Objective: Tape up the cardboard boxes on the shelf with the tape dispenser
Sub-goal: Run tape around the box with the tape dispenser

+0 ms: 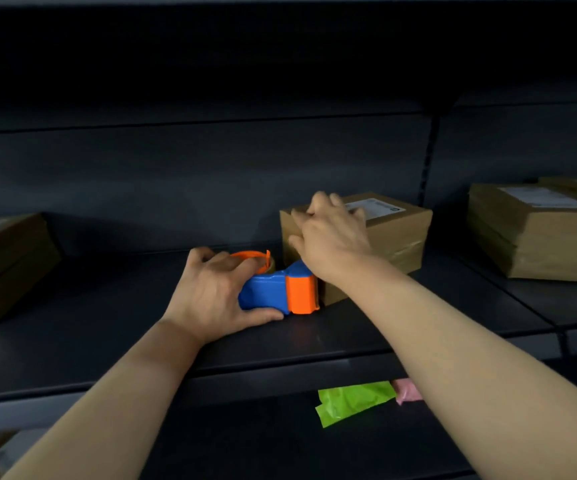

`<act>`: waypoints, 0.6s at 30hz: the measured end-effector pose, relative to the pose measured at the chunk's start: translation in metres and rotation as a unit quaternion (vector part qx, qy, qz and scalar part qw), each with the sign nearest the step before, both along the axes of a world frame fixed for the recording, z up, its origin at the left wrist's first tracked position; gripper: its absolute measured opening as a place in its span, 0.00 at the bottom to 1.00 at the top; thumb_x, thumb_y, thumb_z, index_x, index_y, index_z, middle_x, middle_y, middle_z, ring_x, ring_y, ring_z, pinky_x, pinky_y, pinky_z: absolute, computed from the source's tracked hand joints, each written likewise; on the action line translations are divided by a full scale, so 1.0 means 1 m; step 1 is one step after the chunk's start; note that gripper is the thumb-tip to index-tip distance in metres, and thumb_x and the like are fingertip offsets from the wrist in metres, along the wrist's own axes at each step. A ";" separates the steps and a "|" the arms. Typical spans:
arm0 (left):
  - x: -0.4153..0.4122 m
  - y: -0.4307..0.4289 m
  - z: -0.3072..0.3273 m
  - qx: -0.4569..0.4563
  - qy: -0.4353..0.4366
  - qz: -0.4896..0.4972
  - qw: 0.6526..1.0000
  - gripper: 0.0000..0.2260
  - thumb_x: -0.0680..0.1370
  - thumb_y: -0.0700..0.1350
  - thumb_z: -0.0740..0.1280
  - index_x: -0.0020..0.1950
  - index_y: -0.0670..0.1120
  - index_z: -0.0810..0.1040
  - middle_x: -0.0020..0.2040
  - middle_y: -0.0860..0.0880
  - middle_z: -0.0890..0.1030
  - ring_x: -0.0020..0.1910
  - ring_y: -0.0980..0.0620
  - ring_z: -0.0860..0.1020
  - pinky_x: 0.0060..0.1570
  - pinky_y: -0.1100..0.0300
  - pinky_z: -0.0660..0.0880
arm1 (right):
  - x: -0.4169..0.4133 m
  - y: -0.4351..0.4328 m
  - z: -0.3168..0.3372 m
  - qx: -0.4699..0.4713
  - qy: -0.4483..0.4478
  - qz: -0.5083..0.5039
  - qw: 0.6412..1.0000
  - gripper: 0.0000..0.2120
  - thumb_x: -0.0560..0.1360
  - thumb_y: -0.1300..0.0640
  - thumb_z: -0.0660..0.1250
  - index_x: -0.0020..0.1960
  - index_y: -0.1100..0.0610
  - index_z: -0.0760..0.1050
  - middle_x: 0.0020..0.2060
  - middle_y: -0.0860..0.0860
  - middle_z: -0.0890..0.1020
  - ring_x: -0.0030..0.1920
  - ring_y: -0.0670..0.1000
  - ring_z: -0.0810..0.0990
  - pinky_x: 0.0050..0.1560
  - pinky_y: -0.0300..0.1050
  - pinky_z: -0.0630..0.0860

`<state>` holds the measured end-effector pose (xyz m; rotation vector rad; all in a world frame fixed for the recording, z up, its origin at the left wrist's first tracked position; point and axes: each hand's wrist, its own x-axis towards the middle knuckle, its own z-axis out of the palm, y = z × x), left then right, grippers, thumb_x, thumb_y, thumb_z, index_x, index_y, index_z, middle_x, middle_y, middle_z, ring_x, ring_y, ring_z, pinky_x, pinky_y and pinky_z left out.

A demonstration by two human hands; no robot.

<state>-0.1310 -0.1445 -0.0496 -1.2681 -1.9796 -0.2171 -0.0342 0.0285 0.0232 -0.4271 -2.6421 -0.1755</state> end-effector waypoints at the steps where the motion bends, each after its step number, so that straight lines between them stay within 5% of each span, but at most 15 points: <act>1: 0.000 0.000 0.000 -0.001 -0.002 0.005 1.000 0.36 0.67 0.76 0.60 0.61 0.49 0.79 0.43 0.50 0.83 0.42 0.49 0.80 0.53 0.50 0.68 | -0.003 0.000 0.001 -0.006 -0.009 -0.012 1.000 0.20 0.80 0.47 0.60 0.71 0.49 0.69 0.63 0.53 0.66 0.65 0.56 0.63 0.60 0.60 0.65; 5: 0.000 -0.002 0.001 -0.007 -0.018 0.011 1.000 0.36 0.68 0.76 0.58 0.62 0.51 0.78 0.45 0.51 0.83 0.44 0.50 0.80 0.54 0.50 0.67 | -0.011 0.001 0.000 -0.046 -0.062 -0.018 0.997 0.23 0.81 0.56 0.60 0.75 0.47 0.62 0.76 0.51 0.61 0.75 0.60 0.57 0.71 0.67 0.56; 9: -0.005 -0.003 0.000 -0.006 -0.017 -0.007 1.000 0.35 0.68 0.76 0.59 0.63 0.53 0.77 0.47 0.53 0.83 0.46 0.51 0.80 0.55 0.49 0.67 | 0.009 0.010 0.000 -0.025 -0.046 0.033 0.998 0.25 0.80 0.56 0.61 0.75 0.46 0.61 0.76 0.47 0.64 0.72 0.54 0.66 0.69 0.56 0.66; 18: -0.019 -0.009 0.000 0.008 -0.050 0.026 0.998 0.37 0.66 0.76 0.59 0.65 0.54 0.76 0.50 0.52 0.83 0.48 0.51 0.80 0.57 0.48 0.66 | 0.079 0.055 0.012 -0.087 -0.076 0.057 0.992 0.22 0.82 0.48 0.58 0.74 0.35 0.59 0.74 0.37 0.64 0.73 0.47 0.64 0.66 0.43 0.64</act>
